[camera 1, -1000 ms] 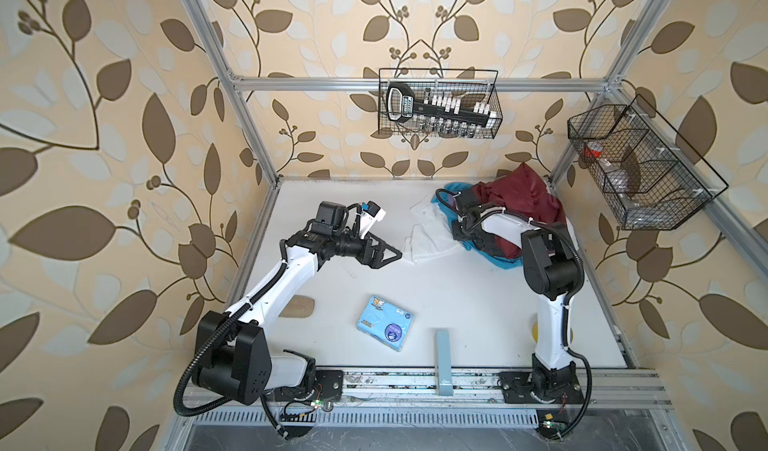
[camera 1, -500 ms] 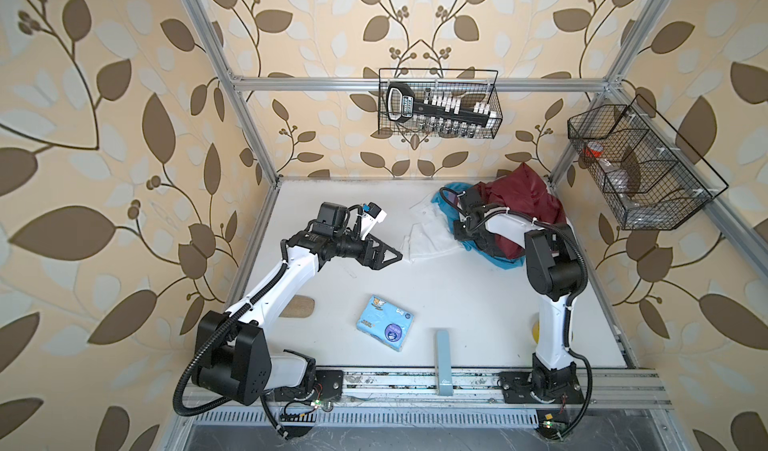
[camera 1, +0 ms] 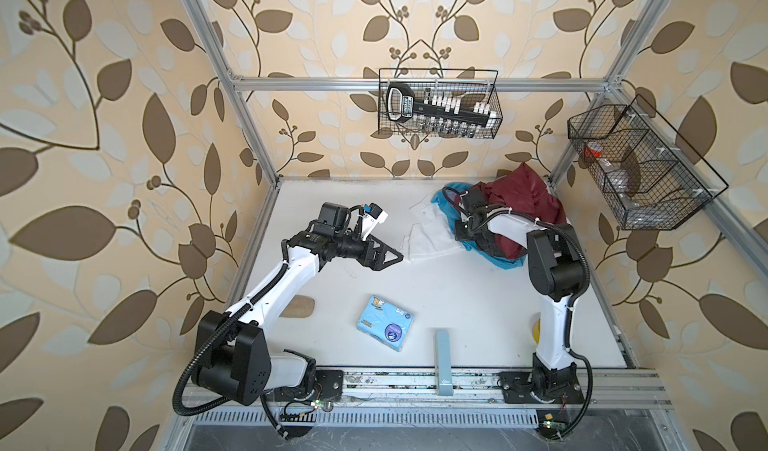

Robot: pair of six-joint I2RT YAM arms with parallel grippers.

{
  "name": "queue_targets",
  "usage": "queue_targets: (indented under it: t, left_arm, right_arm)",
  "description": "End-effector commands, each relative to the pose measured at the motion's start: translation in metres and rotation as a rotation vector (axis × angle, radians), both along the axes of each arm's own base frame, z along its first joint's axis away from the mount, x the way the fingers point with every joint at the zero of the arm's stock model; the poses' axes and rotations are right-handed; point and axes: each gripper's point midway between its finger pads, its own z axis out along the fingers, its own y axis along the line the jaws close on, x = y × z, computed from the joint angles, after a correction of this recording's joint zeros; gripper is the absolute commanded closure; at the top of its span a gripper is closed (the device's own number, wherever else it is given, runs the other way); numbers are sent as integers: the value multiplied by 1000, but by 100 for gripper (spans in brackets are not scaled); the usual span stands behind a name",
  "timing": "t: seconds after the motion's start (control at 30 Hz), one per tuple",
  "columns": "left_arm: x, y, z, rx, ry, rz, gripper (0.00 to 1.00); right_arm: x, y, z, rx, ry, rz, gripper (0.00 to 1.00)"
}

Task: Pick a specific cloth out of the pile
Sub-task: 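Close the right gripper on the turquoise shirt under the maroon shirt, then lift the turquoise shirt high out of the pile with the right gripper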

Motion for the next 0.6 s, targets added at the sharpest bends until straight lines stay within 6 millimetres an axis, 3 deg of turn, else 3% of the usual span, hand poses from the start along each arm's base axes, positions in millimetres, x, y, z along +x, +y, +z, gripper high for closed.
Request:
queue_targets:
  t: [0.0,0.4,0.57]
  left_arm:
    - [-1,-3,23,-15,-69,-22,1]
    - [-9,-6,31,-26,-96,-36,1]
    - [-12,-6,33,-27,-106,-41,1]
  right_arm:
    - [-11,-7,7,-10,14,-15,100]
    - [2,-19,104,-49,-182,-42,100]
    - [5,-21,125,-68,-204,-33,100]
